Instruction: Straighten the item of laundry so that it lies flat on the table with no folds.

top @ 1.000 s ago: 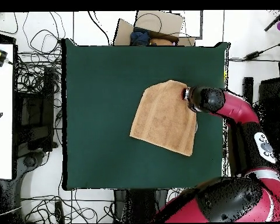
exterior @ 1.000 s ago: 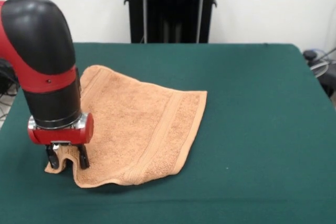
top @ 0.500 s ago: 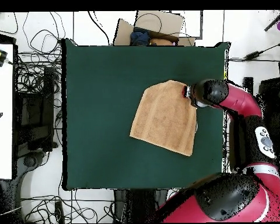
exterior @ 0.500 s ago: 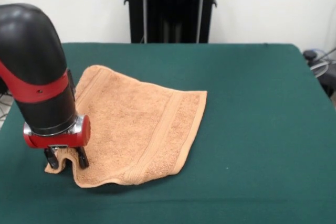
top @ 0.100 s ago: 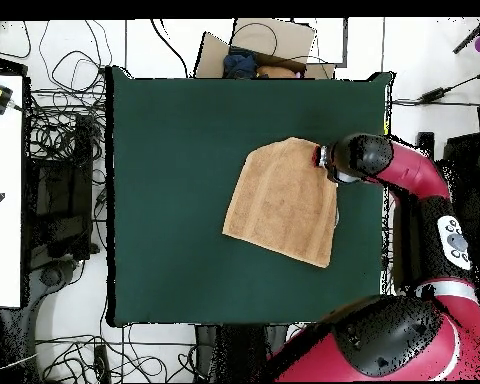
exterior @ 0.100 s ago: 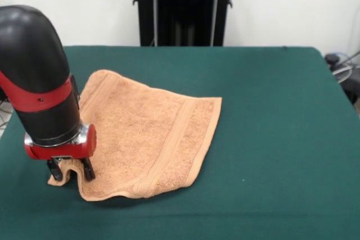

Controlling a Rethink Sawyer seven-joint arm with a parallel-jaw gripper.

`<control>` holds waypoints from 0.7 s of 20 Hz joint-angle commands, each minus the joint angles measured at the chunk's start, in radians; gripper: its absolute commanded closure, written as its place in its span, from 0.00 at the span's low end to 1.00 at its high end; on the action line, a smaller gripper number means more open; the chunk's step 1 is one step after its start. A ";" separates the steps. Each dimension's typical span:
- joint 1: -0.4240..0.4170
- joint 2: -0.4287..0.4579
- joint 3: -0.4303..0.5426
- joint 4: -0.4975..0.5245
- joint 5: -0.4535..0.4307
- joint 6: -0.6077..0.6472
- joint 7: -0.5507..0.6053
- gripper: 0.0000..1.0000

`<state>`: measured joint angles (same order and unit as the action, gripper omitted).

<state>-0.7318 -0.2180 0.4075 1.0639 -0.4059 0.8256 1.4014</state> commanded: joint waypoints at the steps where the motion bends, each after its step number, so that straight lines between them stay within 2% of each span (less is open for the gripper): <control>1: 0.046 0.117 0.006 0.045 -0.186 -0.291 -0.124 0.00; 3: 0.026 0.073 0.032 0.110 -0.155 -0.287 -0.112 0.00; 9: 0.056 -0.091 0.027 0.218 -0.059 -0.074 -0.036 0.00; 14: 0.056 -0.104 0.035 0.209 -0.039 -0.024 -0.046 0.00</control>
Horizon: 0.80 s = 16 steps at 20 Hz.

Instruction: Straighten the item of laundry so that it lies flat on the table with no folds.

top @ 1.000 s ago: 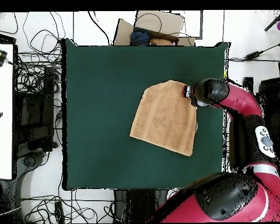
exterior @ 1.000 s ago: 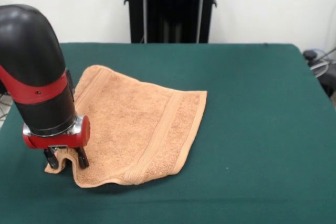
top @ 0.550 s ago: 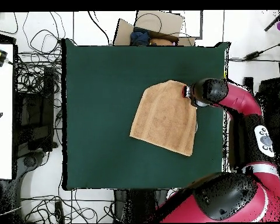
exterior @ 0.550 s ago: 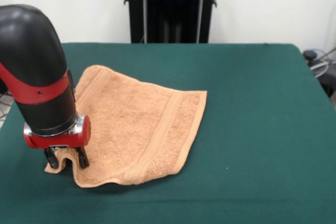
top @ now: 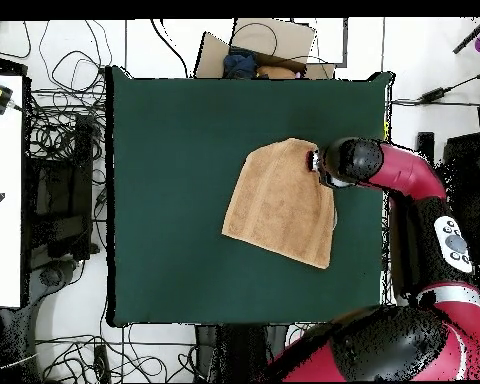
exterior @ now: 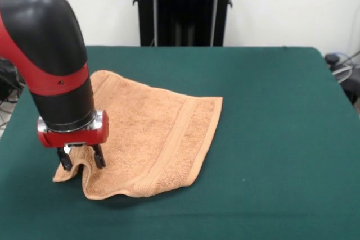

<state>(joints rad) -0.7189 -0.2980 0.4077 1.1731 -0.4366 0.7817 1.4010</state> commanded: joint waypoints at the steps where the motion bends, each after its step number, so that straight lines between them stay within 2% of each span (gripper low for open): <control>1: 0.042 -0.014 0.038 0.090 -0.008 0.022 -0.052 0.00; 13: 0.008 0.012 0.062 0.109 0.003 -0.028 -0.061 0.00; 16: 0.017 -0.010 0.067 0.089 -0.001 0.006 -0.091 0.00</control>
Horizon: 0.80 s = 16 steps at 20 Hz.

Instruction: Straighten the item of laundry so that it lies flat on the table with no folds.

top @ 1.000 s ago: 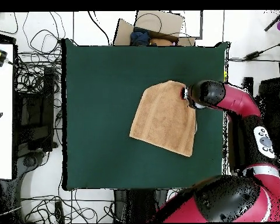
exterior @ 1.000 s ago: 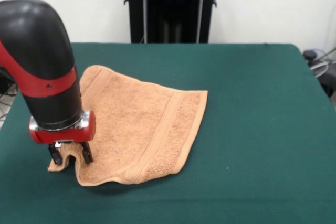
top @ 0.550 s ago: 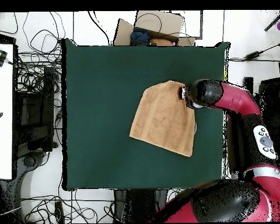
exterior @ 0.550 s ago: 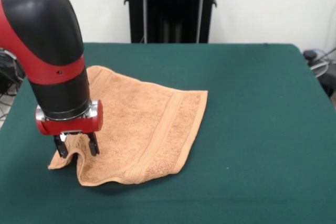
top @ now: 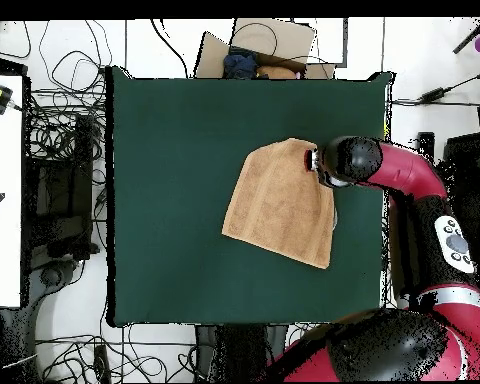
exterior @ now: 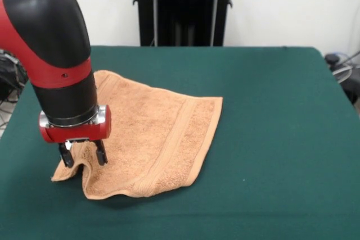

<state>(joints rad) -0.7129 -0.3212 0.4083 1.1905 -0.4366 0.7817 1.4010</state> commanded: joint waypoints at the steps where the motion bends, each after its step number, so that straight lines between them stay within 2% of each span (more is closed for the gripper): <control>1: 0.013 0.002 0.067 0.070 0.002 0.021 -0.096 0.00; 7: 0.004 -0.099 0.068 0.109 0.039 0.122 -0.109 0.00; 10: 0.019 -0.148 0.062 0.078 0.055 0.222 -0.128 0.00; 13: 0.024 -0.140 0.069 0.023 0.054 0.280 -0.161 0.00; 16: 0.047 -0.148 0.052 -0.040 -0.010 0.297 -0.212 0.00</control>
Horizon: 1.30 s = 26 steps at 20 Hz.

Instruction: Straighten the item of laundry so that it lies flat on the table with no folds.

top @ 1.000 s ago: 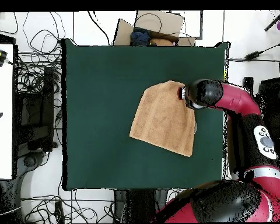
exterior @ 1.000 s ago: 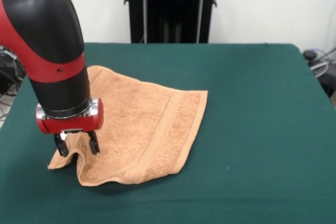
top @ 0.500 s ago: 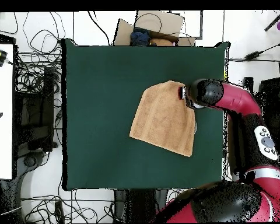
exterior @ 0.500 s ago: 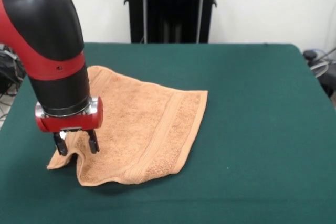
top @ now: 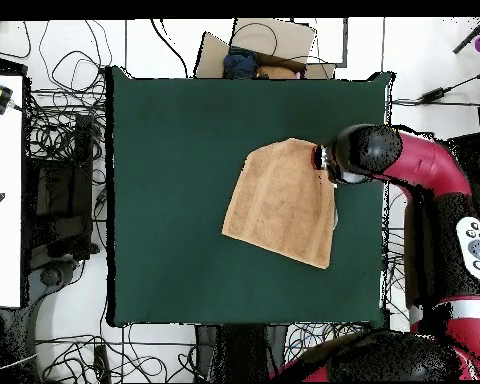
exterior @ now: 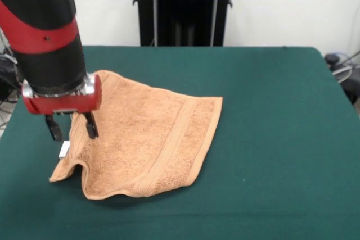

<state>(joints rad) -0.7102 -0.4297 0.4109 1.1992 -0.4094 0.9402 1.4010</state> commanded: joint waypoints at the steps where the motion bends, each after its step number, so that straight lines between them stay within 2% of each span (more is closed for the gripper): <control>1: 0.046 -0.039 0.046 -0.059 -0.055 0.130 -0.220 0.00; 4: 0.038 -0.020 0.049 -0.078 -0.081 0.108 -0.238 0.00; 8: -0.010 -0.008 0.080 0.004 -0.085 -0.051 -0.233 0.00; 14: -0.060 0.003 0.109 0.085 -0.108 -0.198 -0.218 0.00; 19: -0.068 0.051 0.095 0.075 -0.113 -0.228 -0.179 0.00; 21: -0.071 0.126 0.079 0.019 -0.097 -0.194 -0.161 0.00; 23: -0.042 0.231 0.020 -0.105 -0.027 0.032 -0.072 0.00; 24: -0.039 0.264 0.013 -0.140 -0.012 0.082 -0.059 0.00; 26: -0.040 0.292 0.019 -0.166 -0.010 0.091 -0.073 0.00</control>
<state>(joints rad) -0.7826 -0.3172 0.4487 1.0796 -0.4329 0.8541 1.3968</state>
